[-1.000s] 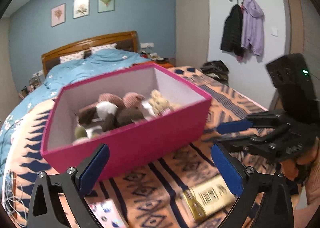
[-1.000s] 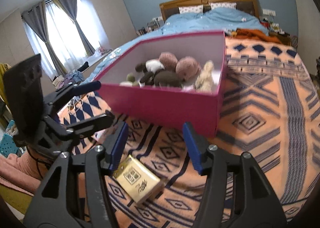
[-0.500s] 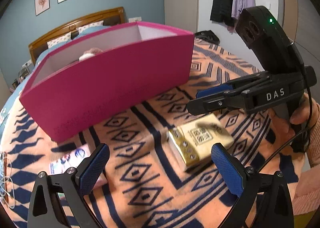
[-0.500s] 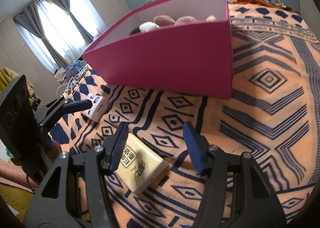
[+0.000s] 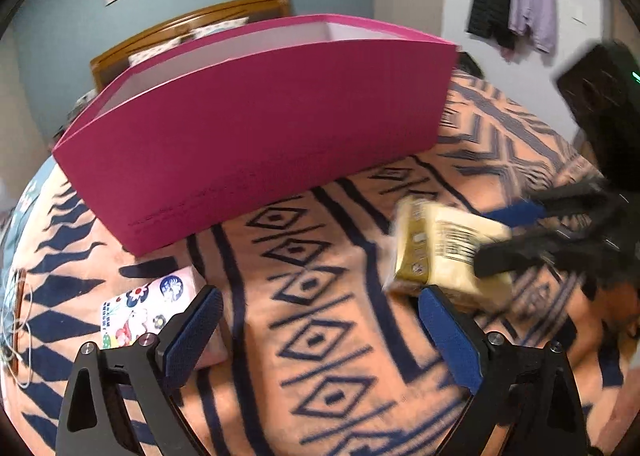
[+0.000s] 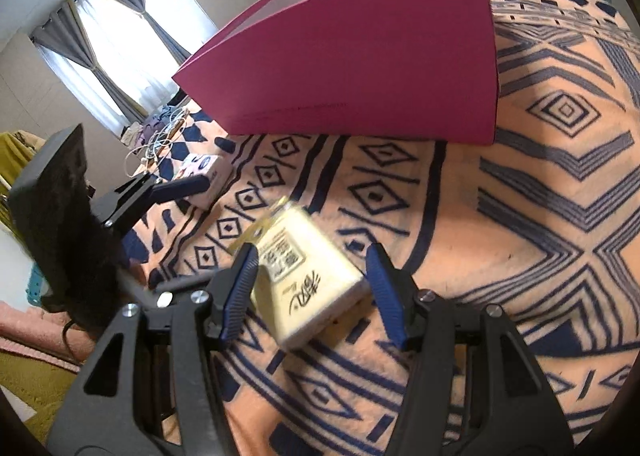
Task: Organize objects
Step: 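Close the right gripper on the gold tissue pack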
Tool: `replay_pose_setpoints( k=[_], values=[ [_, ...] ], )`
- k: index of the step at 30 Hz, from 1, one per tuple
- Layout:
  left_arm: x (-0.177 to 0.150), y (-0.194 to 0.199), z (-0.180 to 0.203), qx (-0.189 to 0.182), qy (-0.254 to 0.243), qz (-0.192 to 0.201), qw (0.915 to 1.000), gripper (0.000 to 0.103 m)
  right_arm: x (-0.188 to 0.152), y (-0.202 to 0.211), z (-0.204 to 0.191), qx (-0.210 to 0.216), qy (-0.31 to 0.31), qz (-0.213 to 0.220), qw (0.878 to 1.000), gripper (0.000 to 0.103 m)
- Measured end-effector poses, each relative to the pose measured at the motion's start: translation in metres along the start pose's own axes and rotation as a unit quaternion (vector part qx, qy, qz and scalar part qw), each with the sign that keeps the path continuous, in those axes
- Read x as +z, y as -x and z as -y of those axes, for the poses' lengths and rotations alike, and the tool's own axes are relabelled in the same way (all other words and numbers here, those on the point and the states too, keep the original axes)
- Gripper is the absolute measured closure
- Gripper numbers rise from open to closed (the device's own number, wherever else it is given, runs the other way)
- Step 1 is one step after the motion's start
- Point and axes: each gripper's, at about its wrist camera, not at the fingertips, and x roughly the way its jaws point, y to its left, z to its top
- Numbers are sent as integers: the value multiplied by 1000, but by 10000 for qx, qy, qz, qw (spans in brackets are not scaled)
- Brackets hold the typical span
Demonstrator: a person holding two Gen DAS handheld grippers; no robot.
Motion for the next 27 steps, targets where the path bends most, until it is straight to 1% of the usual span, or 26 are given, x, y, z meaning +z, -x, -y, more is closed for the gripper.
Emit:
replay_pose_setpoints(
  k=[1, 4, 6, 8, 11, 12, 14, 16, 18, 20, 21, 23, 24, 27],
  values=[
    [3, -4, -4, 6, 116, -33, 9999, 7, -1, 1, 1, 68, -65, -2, 10000, 44],
    [9, -14, -14, 30, 415, -83, 9991, 8, -7, 1, 0, 266, -204, -71, 9994, 44],
    [10, -16, -21, -7, 545, -116, 9984, 12, -10, 0, -2, 359, -207, -122, 9991, 44],
    [10, -14, -27, -294, 731, -133, 9968, 15, -9, 2, -3, 325, -203, -100, 9992, 44],
    [8, -6, -31, -621, 820, -144, 9946, 21, -5, 10, 3, 255, -285, 110, 9992, 44],
    [7, -5, -30, -718, 831, -162, 9938, 22, -3, 12, 5, 220, -303, 164, 9992, 44],
    [4, -1, -27, -967, 800, -197, 9919, 27, 1, 13, 7, 156, -334, 268, 9990, 44],
    [4, 3, -20, -1085, 682, -197, 9916, 30, 3, 12, 7, 160, -341, 298, 9988, 45],
    [4, 6, -10, -1270, 607, -182, 9899, 33, 4, 10, 6, 159, -313, 284, 9990, 50],
    [3, 7, -3, -1578, 566, -232, 9856, 40, 4, 9, 7, 188, -309, 266, 9990, 53],
    [3, 6, 2, -1671, 530, -269, 9842, 42, 5, 8, 7, 189, -307, 247, 9990, 56],
    [3, 3, 9, -1785, 439, -331, 9824, 50, 6, 5, 8, 204, -334, 231, 9990, 59],
    [3, 2, 12, -1818, 438, -345, 9818, 51, 6, 3, 9, 207, -352, 221, 9989, 60],
    [7, -1, 14, -1990, 515, -369, 9779, 59, 6, 2, 10, 214, -378, 222, 9988, 62]
  ],
)
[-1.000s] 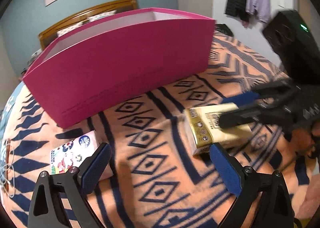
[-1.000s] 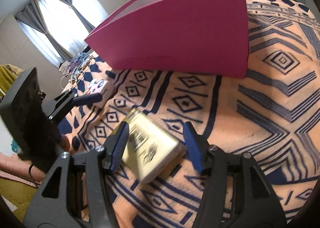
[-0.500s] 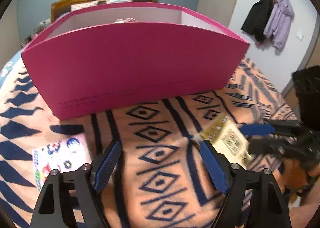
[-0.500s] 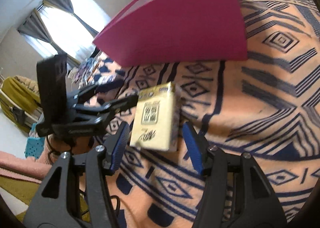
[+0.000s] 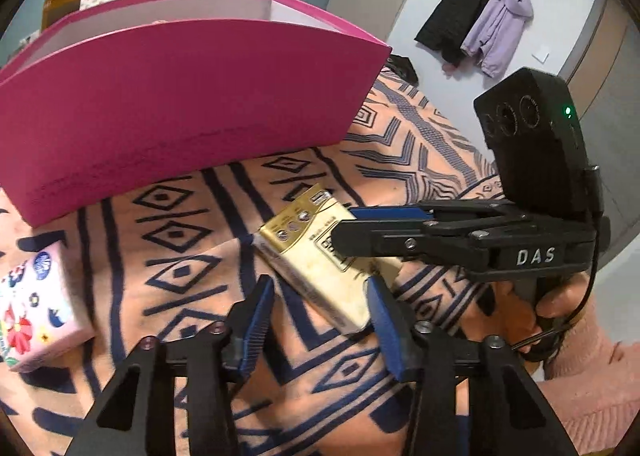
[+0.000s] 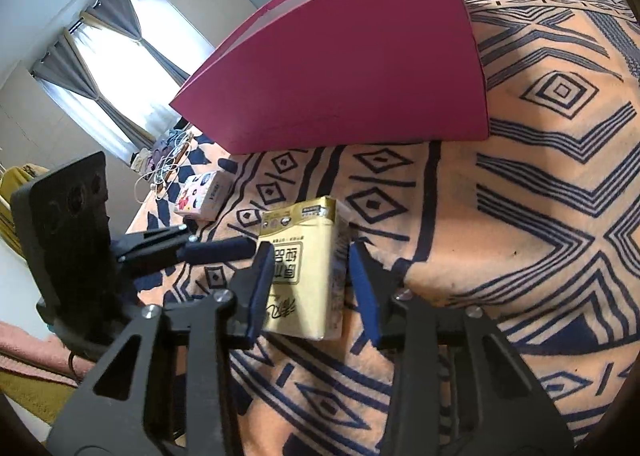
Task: Organize objects
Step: 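Close the right gripper on the gold tissue pack, then lift the gold tissue pack with the right gripper toward the magenta box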
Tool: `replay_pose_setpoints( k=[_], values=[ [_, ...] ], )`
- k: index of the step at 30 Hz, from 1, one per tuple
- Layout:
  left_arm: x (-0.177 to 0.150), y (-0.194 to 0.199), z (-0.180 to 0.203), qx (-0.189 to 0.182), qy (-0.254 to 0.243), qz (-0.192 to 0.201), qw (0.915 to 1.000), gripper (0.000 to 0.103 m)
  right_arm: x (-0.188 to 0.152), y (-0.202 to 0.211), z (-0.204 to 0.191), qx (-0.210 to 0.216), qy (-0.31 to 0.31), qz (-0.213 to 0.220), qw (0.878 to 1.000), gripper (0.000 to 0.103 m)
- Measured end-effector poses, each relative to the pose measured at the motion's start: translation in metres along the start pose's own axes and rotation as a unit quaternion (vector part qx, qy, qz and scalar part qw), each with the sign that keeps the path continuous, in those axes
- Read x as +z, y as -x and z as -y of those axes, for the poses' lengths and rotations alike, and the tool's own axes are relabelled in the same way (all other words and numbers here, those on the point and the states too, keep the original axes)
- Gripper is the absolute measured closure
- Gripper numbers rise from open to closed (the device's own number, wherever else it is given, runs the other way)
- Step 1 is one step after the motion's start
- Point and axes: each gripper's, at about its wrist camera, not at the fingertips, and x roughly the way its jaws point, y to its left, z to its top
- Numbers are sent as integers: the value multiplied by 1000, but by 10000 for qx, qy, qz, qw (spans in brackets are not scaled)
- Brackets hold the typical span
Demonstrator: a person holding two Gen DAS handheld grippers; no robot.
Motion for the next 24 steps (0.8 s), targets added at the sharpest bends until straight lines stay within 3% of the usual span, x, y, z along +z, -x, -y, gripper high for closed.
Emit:
replay_pose_setpoints(
  k=[7, 16, 24],
  values=[
    [0, -1, -4, -153, 149, 58, 9998, 67, -2, -1, 3, 23, -37, -13, 10000, 68],
    [2, 8, -4, -236, 119, 161, 9995, 67, -4, 4, 0, 15, -37, 73, 10000, 68],
    [12, 18, 1, -188, -28, 389, 9991, 68, 1, 17, -14, -52, 124, 415, 9990, 68]
  ],
)
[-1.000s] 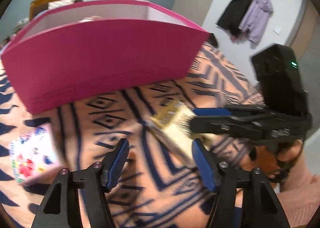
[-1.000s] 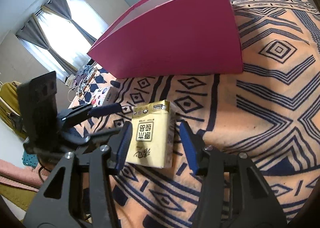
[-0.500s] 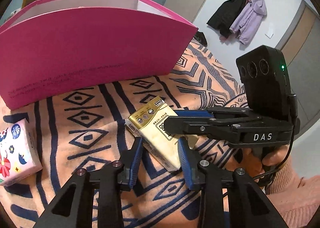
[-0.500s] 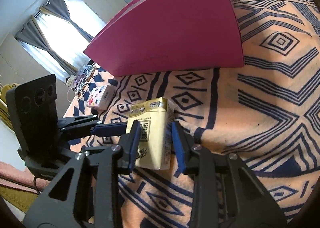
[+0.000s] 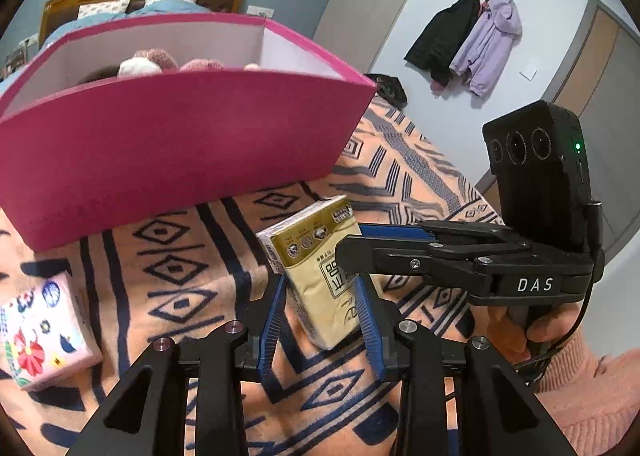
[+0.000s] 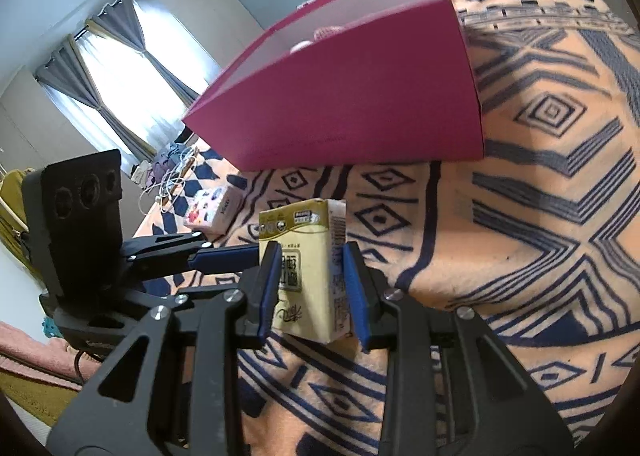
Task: Organize objects
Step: 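Lift the gold tissue pack with the right gripper toward the magenta box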
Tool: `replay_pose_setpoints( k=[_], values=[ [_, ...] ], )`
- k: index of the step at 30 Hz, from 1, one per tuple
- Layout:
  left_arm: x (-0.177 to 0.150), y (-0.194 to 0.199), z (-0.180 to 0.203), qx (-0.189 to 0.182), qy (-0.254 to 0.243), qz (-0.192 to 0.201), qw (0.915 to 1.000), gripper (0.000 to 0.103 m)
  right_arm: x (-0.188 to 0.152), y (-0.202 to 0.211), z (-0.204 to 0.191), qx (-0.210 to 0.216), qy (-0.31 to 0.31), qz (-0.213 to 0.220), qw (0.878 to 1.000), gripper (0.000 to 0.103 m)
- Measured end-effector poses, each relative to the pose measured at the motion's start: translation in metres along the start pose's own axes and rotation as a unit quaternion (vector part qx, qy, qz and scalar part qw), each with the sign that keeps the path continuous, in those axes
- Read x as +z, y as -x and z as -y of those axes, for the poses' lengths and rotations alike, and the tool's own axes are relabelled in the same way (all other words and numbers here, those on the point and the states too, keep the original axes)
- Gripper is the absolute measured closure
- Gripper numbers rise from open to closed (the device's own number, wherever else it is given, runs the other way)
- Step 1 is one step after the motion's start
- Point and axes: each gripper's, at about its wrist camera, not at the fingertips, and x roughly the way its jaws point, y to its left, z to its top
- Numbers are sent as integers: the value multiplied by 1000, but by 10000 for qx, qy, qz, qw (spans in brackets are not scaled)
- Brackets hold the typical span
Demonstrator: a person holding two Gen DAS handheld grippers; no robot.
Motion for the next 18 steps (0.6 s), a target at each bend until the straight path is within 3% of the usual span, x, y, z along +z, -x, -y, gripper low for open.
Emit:
replay_pose_setpoints(
  k=[12, 18],
  values=[
    [15, 14, 10, 72, -212, 287, 9993, 68, 15, 12, -11, 20, 108, 342, 9994, 68],
    [22, 17, 10, 105, -238, 380, 9989, 73, 22, 17, -14, 27, 165, 458, 9988, 68]
  ],
)
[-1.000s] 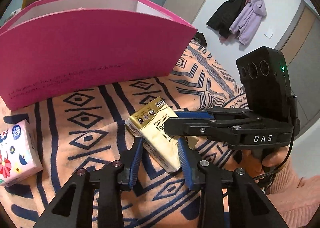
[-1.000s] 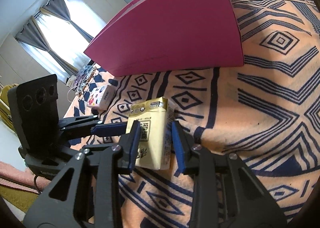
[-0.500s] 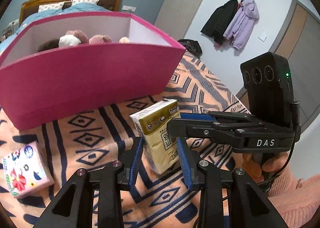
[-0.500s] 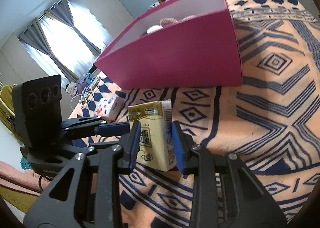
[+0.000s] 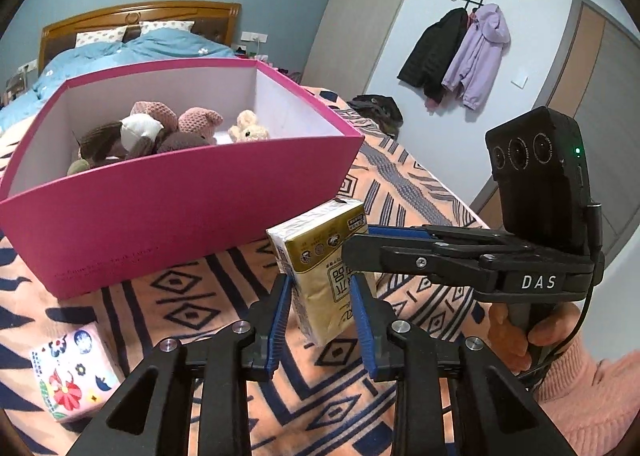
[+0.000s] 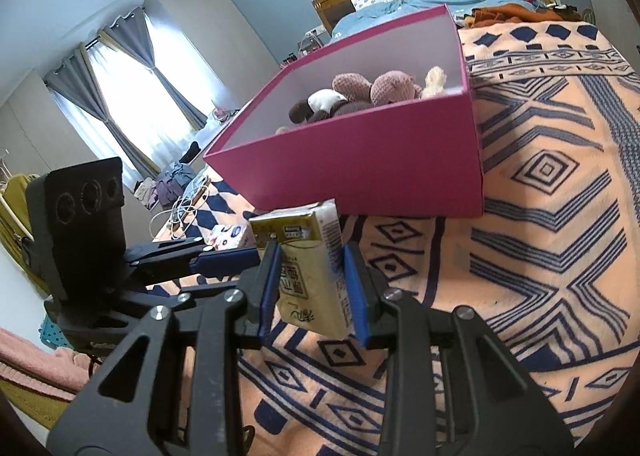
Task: Organize objects
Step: 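Lift the gold tissue pack with the right gripper toward the magenta box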
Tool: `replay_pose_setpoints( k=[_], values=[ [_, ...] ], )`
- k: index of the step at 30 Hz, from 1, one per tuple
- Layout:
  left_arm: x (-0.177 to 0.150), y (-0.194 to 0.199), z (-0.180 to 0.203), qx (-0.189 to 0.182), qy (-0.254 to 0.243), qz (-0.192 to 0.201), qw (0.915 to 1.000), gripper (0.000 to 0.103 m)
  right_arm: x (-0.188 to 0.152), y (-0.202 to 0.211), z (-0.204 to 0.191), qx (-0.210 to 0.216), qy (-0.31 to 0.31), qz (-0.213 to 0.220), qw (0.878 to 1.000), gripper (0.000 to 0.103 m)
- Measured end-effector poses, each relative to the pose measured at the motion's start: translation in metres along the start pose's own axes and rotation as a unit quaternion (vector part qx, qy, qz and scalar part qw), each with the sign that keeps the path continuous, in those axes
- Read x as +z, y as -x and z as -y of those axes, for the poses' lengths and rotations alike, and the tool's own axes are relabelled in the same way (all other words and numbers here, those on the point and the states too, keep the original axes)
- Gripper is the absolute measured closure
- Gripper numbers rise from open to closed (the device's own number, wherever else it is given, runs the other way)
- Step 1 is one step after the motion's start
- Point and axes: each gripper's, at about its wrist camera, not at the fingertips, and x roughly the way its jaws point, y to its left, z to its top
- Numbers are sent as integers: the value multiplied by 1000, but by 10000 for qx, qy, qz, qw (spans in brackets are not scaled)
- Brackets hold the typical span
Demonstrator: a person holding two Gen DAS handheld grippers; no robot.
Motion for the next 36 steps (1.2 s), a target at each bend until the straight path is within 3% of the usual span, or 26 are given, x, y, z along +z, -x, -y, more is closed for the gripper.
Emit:
replay_pose_setpoints(
  k=[36],
  values=[
    [49, 22, 5, 195, -328, 595, 9975, 74, 50, 21, -21, -47, 537, 574, 9969, 68]
  ],
)
